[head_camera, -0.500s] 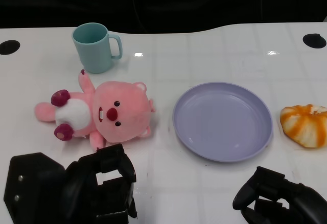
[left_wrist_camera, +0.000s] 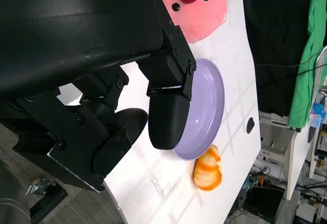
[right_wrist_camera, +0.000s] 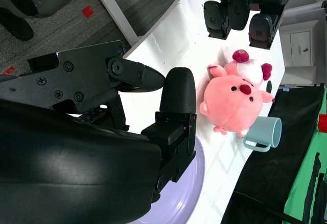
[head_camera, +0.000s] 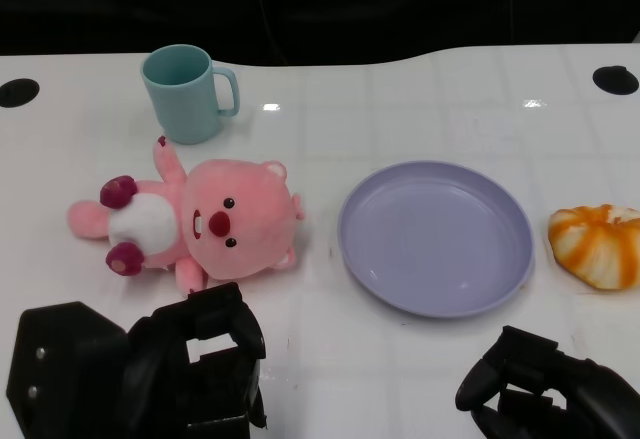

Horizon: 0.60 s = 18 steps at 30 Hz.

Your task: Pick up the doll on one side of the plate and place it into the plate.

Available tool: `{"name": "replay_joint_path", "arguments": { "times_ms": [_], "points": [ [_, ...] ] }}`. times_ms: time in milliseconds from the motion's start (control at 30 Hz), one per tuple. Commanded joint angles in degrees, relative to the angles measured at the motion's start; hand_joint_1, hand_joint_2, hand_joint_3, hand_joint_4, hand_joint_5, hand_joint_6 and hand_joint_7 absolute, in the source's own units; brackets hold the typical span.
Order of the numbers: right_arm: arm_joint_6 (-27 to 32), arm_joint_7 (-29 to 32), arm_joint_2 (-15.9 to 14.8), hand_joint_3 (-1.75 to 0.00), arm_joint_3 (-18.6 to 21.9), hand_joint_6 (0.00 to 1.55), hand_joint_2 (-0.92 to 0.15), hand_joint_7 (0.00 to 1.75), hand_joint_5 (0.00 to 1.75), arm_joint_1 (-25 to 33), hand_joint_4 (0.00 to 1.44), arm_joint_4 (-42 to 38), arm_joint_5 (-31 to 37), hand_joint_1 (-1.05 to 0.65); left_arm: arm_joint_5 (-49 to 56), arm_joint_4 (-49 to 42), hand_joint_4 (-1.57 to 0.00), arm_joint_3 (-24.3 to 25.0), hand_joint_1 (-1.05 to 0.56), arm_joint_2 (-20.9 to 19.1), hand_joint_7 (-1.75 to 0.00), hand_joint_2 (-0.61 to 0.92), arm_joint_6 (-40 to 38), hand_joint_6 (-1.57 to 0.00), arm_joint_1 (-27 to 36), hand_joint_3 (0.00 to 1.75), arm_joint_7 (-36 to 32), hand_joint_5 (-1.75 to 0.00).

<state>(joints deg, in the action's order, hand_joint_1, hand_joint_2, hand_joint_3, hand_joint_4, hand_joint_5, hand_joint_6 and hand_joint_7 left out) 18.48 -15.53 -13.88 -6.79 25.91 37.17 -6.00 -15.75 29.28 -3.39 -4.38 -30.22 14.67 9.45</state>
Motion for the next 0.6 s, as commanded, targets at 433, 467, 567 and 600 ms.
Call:
{"name": "replay_joint_path", "arguments": {
  "times_ms": [433,467,567,600],
  "points": [
    [-0.5,0.1,0.1,-0.5,0.0,0.51,-0.92,1.64,1.75,0.5,0.68,0.2,-0.3,-0.24,0.2,-1.9,-0.9,0.5,-0.03,-0.6,-1.59,0.45,4.4,-0.83,0.8,1.4,1.0,-1.74],
    [-0.6,0.1,0.1,-0.5,0.1,0.51,-0.92,1.64,1.75,0.6,0.68,0.1,-0.2,-0.24,0.2,-2.2,-0.89,0.5,-0.02,-0.5,-1.56,0.45,5.1,-0.84,0.9,1.39,1.1,-1.74],
    [-0.8,-0.2,0.1,-0.5,0.1,0.52,-0.92,1.64,1.75,0.5,0.68,-0.2,-0.5,-0.24,-0.8,-2.7,-0.86,1.2,-0.01,0.6,-1.35,0.47,6.6,-0.85,1.1,1.36,1.0,-1.61],
    [-0.9,-0.3,0.1,-0.51,0.1,0.52,-0.92,1.64,1.75,0.5,0.69,-0.3,-0.6,-0.24,-1.0,-2.8,-0.85,1.4,-0.01,0.8,-1.3,0.47,7.2,-0.85,1.0,1.35,0.9,-1.58]
  ]
}}
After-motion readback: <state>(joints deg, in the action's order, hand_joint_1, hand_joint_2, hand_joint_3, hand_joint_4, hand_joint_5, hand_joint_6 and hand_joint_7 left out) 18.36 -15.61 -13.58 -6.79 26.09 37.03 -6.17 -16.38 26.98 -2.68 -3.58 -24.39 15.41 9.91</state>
